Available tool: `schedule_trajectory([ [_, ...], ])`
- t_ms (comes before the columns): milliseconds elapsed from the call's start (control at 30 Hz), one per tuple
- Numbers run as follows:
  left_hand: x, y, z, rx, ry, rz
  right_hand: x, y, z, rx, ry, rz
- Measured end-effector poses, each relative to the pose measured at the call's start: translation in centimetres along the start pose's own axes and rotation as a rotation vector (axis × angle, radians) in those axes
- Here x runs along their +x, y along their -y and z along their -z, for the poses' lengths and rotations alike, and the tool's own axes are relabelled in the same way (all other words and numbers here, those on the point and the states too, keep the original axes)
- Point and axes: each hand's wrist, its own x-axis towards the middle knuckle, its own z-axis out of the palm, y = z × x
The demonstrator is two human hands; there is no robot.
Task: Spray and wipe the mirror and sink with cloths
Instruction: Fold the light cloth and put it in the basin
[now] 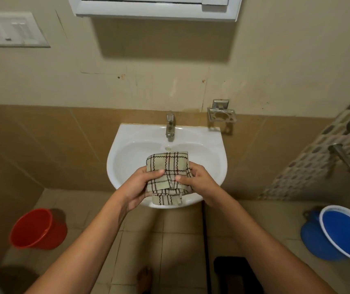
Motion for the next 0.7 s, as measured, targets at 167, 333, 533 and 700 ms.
schedule_trajectory([
  [167, 1.7, -0.4, 0.7, 0.067, 0.089, 0.014, -0.4, -0.8, 0.5, 0.113, -0.082, -0.090],
  [333, 4.3, -0.7, 1.3, 0.120, 0.173, 0.010, -0.9, -0.3, 0.4, 0.145, -0.139, -0.095],
  [533, 7.6, -2.3, 1.6, 0.184, 0.315, -0.007, -0.5, -0.2, 0.3, 0.198, -0.378, -0.004],
  [700, 10.2, -2.4, -0.4, -0.053, 0.652, 0.130, -2.0, -0.4, 1.8, 0.095, -0.640, 0.084],
])
